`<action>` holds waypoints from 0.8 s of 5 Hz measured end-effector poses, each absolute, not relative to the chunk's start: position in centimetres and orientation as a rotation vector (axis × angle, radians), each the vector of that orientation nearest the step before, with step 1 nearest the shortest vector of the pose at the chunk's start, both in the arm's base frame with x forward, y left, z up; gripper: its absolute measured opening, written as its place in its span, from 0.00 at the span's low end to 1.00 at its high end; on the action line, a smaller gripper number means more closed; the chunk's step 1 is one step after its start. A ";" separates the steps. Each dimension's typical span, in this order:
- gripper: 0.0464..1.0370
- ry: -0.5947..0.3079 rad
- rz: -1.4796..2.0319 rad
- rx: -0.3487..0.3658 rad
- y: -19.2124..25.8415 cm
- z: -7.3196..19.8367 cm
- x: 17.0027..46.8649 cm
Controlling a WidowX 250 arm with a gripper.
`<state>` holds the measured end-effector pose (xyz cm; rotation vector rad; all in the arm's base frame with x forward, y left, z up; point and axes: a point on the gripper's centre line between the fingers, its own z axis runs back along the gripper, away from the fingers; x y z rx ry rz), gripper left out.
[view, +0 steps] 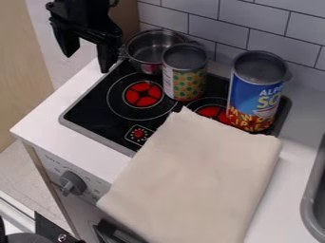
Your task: Move the can the lower left corner of the burner
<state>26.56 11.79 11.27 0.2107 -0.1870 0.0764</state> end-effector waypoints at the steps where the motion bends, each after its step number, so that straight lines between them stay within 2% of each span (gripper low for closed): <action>1: 0.96 -0.162 0.070 0.203 11.6 10.5 26.3; 2: 0.96 -0.201 -0.011 0.238 10.7 10.2 27.3; 4: 0.96 -0.374 -0.153 0.264 8.6 11.6 30.1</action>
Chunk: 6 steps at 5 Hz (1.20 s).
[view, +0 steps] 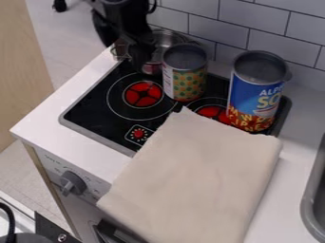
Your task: Move the can the lower left corner of the burner
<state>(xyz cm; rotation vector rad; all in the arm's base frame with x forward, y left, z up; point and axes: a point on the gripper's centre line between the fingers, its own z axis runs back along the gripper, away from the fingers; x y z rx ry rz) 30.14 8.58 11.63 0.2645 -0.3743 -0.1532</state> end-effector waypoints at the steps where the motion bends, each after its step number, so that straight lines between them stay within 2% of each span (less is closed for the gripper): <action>1: 0.96 -0.458 -0.283 0.272 7.3 13.2 32.1; 3: 0.96 -0.513 -0.439 0.261 5.0 13.7 34.5; 4: 0.96 -0.514 -0.517 0.194 3.8 13.2 36.0; 6: 0.96 -0.514 -0.496 0.111 2.2 12.3 37.4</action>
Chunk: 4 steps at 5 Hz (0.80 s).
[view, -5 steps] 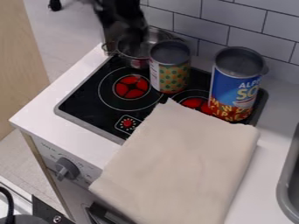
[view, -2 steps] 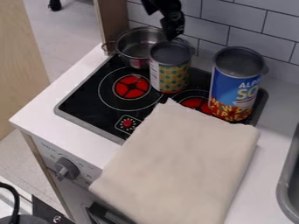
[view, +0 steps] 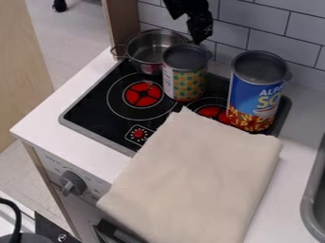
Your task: Move the can the lower left corner of the burner
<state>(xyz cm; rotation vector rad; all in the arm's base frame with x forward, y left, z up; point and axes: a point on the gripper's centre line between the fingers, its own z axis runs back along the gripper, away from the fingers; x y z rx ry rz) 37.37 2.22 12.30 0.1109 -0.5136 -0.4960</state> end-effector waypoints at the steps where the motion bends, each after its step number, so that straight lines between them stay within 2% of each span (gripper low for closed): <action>1: 0.96 -0.491 -0.508 0.022 1.2 12.1 37.8; 3: 0.96 -0.485 -0.466 0.031 1.0 11.6 38.2; 4: 0.96 -0.474 -0.455 0.009 0.8 10.4 38.5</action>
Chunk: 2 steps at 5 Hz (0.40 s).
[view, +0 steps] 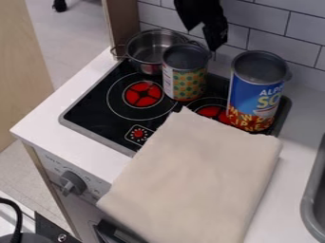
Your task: Move the can the lower left corner of the burner
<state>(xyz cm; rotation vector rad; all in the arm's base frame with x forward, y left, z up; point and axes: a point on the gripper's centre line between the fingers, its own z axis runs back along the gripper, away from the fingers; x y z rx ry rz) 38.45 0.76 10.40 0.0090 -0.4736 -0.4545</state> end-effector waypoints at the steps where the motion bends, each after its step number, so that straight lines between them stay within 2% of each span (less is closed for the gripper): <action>1: 0.96 -0.480 -0.411 -0.038 0.2 10.3 38.5; 2: 0.96 -0.438 -0.395 -0.059 -0.2 9.3 38.2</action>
